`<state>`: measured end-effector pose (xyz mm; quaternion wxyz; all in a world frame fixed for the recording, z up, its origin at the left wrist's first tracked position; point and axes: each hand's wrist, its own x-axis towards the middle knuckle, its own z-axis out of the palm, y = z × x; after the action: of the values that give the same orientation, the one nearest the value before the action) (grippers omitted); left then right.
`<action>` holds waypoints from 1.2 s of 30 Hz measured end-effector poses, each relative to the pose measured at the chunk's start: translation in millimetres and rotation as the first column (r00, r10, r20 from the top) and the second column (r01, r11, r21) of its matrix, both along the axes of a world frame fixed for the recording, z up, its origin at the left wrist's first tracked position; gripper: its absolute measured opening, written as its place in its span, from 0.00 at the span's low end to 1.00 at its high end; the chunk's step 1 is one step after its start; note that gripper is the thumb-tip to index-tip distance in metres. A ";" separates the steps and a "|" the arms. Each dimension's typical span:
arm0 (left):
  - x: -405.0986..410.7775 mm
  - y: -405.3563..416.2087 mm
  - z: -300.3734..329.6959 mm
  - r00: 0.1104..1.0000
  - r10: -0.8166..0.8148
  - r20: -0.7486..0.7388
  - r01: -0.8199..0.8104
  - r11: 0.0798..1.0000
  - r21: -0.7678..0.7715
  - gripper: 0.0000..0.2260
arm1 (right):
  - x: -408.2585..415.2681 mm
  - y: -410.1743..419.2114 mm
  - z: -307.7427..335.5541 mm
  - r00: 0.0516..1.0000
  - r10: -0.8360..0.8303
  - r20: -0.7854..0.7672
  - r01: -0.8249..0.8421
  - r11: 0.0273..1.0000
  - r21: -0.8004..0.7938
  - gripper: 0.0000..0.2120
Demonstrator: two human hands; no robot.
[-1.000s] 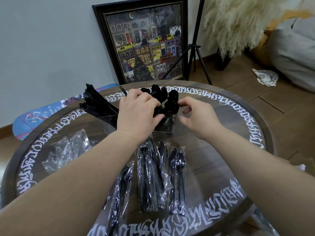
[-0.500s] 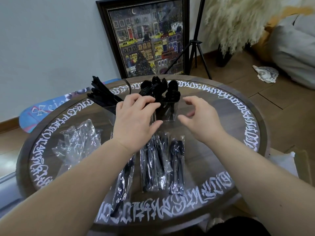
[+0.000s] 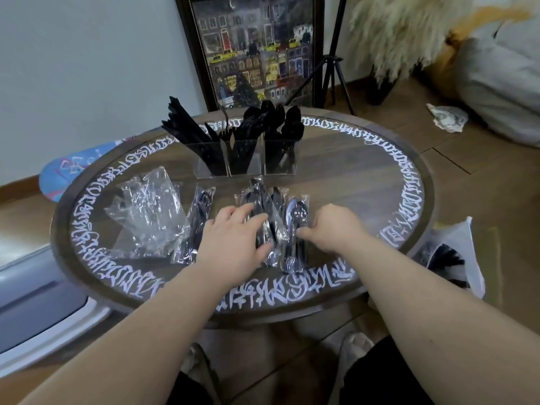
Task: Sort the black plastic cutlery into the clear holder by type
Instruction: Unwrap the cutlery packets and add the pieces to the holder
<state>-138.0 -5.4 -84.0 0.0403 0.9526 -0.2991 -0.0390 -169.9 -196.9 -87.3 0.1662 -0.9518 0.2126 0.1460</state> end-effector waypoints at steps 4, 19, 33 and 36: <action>-11.0 3.9 -14.0 0.998 0.046 -0.041 -0.044 0.998 0.050 0.27 | -12.7 1.8 -9.4 0.999 0.005 -0.036 -0.004 1.000 0.006 0.28; -8.0 -20.7 -19.1 0.987 0.064 -0.147 -0.060 0.998 0.034 0.30 | -15.3 -11.2 2.7 0.880 -0.259 0.398 0.188 0.960 0.208 0.10; 9.5 -11.5 22.8 0.948 0.169 -0.270 -0.315 0.624 -0.715 0.11 | -14.7 36.0 27.2 0.860 -0.346 0.374 -0.062 0.657 0.751 0.06; 15.0 -3.7 22.9 0.919 0.192 -0.343 -0.393 0.499 -0.772 0.11 | -14.6 37.3 23.6 0.895 -0.302 0.328 -0.037 0.682 0.731 0.04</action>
<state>-123.0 -9.1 -61.2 0.5213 0.8463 -0.1091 0.0127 -184.5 -159.6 -63.6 0.5781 -0.7987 0.1669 -0.0052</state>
